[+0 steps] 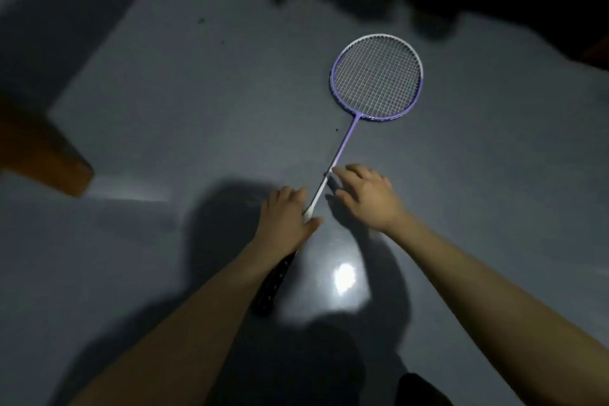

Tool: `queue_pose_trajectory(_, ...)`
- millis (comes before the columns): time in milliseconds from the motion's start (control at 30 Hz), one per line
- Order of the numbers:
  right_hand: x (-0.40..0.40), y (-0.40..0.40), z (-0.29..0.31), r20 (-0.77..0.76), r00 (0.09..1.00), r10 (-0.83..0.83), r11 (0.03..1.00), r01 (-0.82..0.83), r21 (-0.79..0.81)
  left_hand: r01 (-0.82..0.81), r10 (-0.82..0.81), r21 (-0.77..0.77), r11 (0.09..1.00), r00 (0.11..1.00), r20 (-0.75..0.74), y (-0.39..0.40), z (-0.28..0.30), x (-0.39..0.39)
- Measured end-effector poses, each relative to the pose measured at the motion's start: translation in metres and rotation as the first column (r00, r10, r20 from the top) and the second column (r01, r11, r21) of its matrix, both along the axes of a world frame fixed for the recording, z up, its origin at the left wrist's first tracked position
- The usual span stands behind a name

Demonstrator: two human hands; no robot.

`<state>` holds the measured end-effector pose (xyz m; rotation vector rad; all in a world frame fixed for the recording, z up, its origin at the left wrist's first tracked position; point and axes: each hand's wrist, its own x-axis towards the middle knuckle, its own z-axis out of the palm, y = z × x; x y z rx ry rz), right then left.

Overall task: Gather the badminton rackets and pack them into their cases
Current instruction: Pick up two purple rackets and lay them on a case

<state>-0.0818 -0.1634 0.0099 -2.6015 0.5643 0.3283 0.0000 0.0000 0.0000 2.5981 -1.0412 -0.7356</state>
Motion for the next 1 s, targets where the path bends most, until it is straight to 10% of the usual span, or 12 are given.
queue_pose_trajectory(333, -0.007, -0.001, -0.028, 0.047, 0.996, 0.076, 0.989, -0.069, -0.128, -0.054, 0.04, -0.186, 0.981, 0.996, -0.078, 0.004, -0.024, -0.031)
queue_pose_trajectory(667, -0.141, -0.086, 0.016, 0.145, 0.956, -0.254, 0.963, 0.264, -0.054, 0.015, -0.066, -0.429, 0.903, 0.992, -0.105, -0.106, 0.015, -0.126)
queue_pose_trajectory(1000, -0.359, -0.121, 0.013, 0.166, 0.619, -0.768, 0.602, 0.785, -0.147, 0.162, -0.256, -0.492, 0.856, 0.958, -0.131, -0.213, 0.033, -0.261)
